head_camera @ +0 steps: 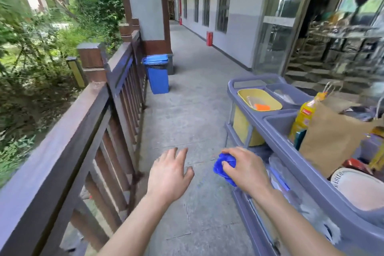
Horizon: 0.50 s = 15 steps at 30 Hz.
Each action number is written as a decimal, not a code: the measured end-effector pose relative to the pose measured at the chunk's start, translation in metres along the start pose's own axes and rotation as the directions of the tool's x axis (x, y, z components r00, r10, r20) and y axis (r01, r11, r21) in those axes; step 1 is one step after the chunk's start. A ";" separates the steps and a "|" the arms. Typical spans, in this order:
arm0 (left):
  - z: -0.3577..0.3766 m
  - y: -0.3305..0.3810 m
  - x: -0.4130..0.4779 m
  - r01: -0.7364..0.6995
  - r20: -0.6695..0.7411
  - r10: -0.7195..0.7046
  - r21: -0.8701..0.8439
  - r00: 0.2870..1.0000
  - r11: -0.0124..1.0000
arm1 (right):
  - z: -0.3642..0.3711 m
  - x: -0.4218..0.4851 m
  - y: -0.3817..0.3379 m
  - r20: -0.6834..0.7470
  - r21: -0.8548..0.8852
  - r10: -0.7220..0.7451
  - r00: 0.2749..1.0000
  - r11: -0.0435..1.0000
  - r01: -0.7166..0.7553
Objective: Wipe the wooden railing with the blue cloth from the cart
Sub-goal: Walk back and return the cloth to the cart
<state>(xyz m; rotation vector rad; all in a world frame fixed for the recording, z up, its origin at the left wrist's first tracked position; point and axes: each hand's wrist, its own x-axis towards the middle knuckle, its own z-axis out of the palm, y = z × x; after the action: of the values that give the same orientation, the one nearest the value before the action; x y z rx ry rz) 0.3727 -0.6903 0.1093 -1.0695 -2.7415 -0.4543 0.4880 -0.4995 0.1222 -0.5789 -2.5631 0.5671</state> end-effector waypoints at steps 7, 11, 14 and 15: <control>0.024 -0.030 0.133 -0.148 0.023 0.148 0.011 0.989 0.989 | 0.024 0.103 0.013 -0.081 -0.045 0.107 0.991 0.993 -0.111; 0.045 -0.034 0.198 -0.192 0.043 0.193 -0.028 0.980 0.981 | 0.035 0.157 0.034 -0.127 -0.053 0.167 0.978 0.983 -0.175; 0.062 -0.027 0.248 -0.217 0.070 0.217 -0.010 0.974 0.976 | 0.044 0.195 0.059 -0.117 -0.056 0.202 0.972 0.976 -0.209; 0.069 -0.023 0.265 -0.231 0.066 0.231 -0.006 0.971 0.973 | 0.048 0.208 0.069 -0.115 -0.052 0.210 0.971 0.975 -0.217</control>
<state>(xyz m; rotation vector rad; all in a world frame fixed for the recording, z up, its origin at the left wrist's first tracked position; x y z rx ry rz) 0.1599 -0.5155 0.1079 -1.4059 -2.6260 -0.3881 0.3158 -0.3553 0.1195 -0.8914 -2.4393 0.5098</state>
